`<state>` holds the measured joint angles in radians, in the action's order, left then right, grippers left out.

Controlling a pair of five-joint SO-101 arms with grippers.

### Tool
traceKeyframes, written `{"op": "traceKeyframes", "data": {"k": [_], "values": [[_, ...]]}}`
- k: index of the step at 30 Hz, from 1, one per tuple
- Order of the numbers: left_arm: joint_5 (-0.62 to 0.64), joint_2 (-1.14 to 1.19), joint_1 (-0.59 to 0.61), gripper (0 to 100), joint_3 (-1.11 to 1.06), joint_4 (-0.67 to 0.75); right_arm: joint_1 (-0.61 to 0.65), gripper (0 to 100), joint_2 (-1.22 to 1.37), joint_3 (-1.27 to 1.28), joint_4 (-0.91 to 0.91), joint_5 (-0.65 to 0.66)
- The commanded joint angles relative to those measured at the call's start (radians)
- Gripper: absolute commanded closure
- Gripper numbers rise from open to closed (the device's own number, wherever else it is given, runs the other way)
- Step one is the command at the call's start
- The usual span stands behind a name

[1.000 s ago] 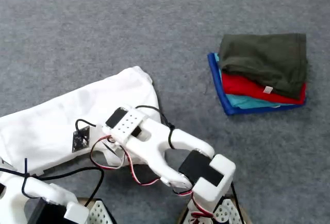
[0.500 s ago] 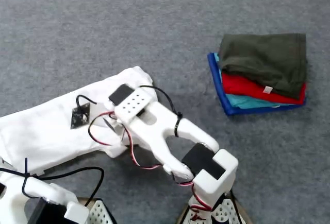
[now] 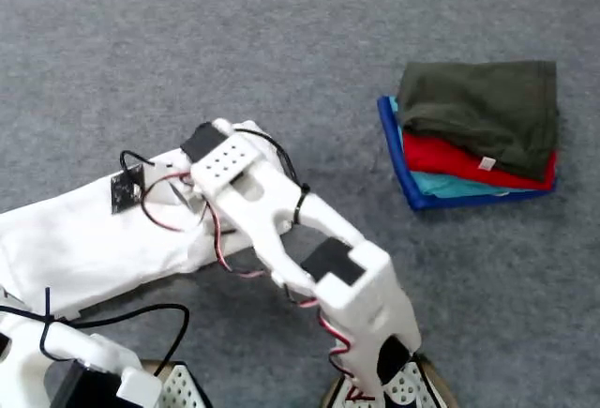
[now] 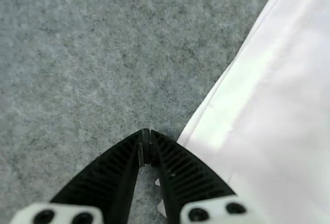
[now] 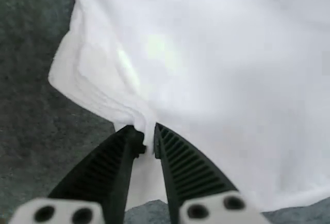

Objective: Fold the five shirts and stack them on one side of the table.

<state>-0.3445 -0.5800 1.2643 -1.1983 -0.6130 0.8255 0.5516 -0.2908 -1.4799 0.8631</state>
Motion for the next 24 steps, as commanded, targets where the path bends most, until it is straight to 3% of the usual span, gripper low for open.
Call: {"op": "traceKeyframes", "data": {"k": [1, 21, 24], "values": [[0.002, -0.025, 0.005, 98, 0.008, 0.014, -0.039, 99.7, 0.036, -0.16, -0.035, 0.031], [0.0, -0.025, -0.02, 98, 0.002, 0.014, -0.048, 99.5, 0.176, -0.328, -0.026, 0.184], [0.0, -0.025, -0.02, 98, 0.002, 0.014, -0.051, 94.4, 0.176, -0.328, -0.009, 0.184]]}}
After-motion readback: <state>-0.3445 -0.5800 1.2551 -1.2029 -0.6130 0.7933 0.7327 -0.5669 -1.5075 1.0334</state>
